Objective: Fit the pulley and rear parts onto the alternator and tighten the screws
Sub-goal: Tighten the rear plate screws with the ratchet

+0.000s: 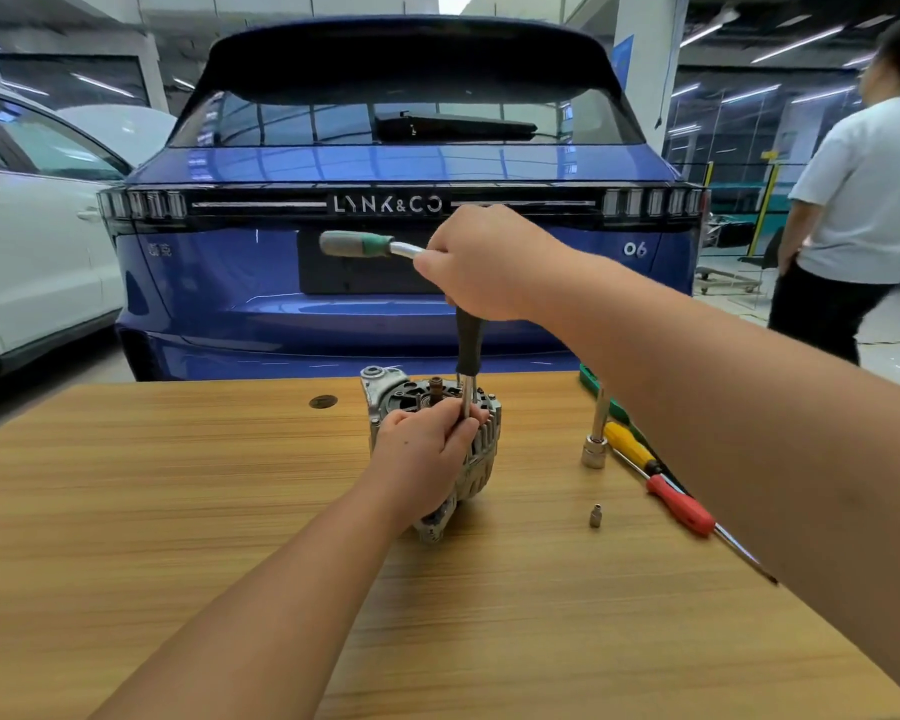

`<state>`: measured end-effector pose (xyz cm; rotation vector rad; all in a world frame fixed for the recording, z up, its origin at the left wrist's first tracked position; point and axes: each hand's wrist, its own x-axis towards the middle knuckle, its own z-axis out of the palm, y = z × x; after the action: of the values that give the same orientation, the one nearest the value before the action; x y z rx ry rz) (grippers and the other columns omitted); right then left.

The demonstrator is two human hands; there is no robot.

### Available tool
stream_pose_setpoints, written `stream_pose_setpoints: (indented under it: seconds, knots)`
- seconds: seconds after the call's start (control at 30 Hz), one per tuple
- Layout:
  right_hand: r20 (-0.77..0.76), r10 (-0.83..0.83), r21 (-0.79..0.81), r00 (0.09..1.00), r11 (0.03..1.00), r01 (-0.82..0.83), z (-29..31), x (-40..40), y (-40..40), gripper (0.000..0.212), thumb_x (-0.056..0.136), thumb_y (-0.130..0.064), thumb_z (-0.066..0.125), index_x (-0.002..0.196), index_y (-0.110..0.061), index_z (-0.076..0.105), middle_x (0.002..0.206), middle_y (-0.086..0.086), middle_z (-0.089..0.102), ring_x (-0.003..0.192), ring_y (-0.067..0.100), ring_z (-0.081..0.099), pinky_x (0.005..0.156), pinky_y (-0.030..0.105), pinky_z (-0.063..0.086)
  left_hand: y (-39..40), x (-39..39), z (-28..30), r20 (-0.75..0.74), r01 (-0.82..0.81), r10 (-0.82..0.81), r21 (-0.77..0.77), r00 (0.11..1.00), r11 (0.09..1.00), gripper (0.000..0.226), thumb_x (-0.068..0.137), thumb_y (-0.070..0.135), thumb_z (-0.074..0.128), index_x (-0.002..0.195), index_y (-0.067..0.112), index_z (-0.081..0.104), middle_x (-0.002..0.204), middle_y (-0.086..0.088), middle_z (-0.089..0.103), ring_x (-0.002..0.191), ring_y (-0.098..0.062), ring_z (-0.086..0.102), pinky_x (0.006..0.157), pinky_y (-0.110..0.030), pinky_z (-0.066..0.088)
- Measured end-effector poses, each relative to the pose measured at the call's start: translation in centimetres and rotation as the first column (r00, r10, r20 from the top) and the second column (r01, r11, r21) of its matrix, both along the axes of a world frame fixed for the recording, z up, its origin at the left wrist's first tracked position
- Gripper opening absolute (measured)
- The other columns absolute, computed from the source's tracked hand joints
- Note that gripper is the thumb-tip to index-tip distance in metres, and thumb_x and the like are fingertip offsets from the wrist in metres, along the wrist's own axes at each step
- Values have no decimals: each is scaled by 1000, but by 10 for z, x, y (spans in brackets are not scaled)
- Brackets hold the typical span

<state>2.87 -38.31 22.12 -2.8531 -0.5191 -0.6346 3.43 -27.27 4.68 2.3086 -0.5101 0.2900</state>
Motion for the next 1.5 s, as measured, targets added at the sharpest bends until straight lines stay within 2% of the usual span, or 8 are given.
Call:
stream_pose_setpoints:
  seconds: [0.2,0.43,0.63,0.9,0.97,1.13,1.27,1.5]
  knots:
    - [-361,186,734,914,661,155,-3,0,5,16,100,-15,52,106,-3,61,56,2,68,58,21,71,57,27,59,-2,4,-3,-42,-23,22,-13,999,1000,25,106,42,36,118,43,57,86,21,59,87,12,36,109,-44,29]
    - [-351,144,761,925,620,192,-10,16,6,14,96,-21,58,97,-8,64,51,-3,64,50,18,69,75,38,59,-5,-1,2,-42,-28,28,5,999,1000,27,106,42,35,119,39,58,104,15,66,103,-8,49,114,-41,20]
    - [-448,542,886,710,375,273,-10,14,-4,17,92,-24,55,99,-11,64,66,-2,63,54,17,59,75,38,47,-6,-3,3,-49,-31,31,7,998,1000,29,106,40,35,123,37,59,120,12,65,83,13,33,113,-40,18]
    - [5,495,951,869,-270,149,-43,19,2,11,101,-22,55,92,-18,60,85,-1,69,79,17,64,75,34,47,-6,0,1,-73,-50,49,-9,996,999,28,107,39,34,121,39,57,127,12,63,103,-8,29,115,-47,22]
    - [144,361,986,921,-131,-103,-54,18,0,9,102,-25,56,96,-27,62,100,-4,72,94,15,66,82,35,51,-6,0,1,-61,-60,60,5,996,998,28,107,39,33,120,39,57,126,12,64,108,-11,33,115,-47,24]
    - [550,162,498,819,724,-478,-65,17,-12,20,102,-15,57,112,-9,72,118,0,67,116,18,60,101,33,47,-6,0,-1,2,-53,53,15,999,998,27,107,37,34,119,39,58,120,15,66,83,18,29,110,-40,26]
    - [517,269,321,812,819,-476,-60,15,-14,18,102,-11,56,105,0,70,106,10,70,101,27,64,86,44,53,-4,2,-4,9,-39,39,-6,999,999,26,107,37,35,118,40,59,118,16,66,82,21,25,107,-39,27]
    - [425,192,551,884,720,-422,-61,18,-10,14,101,-17,57,101,-16,71,94,-18,62,86,0,63,72,7,45,-8,2,-4,22,-63,62,18,998,998,24,106,38,36,116,41,58,116,17,67,86,8,37,109,-38,23]
